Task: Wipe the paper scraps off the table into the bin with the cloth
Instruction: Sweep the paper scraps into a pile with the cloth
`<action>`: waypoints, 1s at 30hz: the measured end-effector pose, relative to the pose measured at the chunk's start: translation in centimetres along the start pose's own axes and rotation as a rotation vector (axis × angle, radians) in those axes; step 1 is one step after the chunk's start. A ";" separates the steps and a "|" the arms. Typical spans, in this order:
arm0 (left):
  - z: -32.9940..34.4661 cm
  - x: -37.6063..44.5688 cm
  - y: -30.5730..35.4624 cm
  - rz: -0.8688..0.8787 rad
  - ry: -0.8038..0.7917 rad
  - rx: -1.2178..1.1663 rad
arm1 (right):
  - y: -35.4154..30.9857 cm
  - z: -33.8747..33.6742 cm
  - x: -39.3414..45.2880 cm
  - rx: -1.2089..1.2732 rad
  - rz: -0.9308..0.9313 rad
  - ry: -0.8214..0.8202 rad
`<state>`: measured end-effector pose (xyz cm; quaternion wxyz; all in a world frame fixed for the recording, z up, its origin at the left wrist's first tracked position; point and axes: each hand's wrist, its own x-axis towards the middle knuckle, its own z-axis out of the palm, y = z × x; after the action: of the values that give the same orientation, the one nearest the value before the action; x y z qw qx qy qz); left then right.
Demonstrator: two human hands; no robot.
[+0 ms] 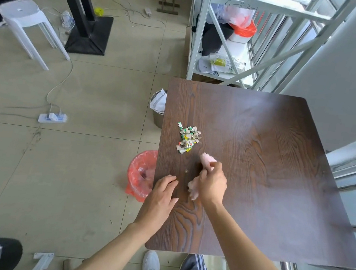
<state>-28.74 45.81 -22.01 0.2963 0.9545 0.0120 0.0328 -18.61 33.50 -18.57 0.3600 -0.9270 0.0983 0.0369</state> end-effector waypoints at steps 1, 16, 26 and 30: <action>0.0 -0.3 -0.1 -0.009 0.007 0.003 | -0.2 0.8 -0.4 0.028 0.037 -0.003; 0.1 -0.7 -0.4 -0.004 0.016 0.089 | -8.0 5.5 3.4 0.394 0.260 -0.020; 0.4 1.2 -0.3 0.050 0.003 0.076 | -3.9 -1.2 10.6 0.006 0.103 0.150; 1.2 2.2 -0.1 0.045 -0.009 0.112 | -4.3 0.3 12.3 -0.080 0.047 0.050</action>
<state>-26.49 45.33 -22.96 0.2415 0.9697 -0.0090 0.0346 -5.69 34.87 -17.68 0.3192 -0.9387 0.1272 0.0261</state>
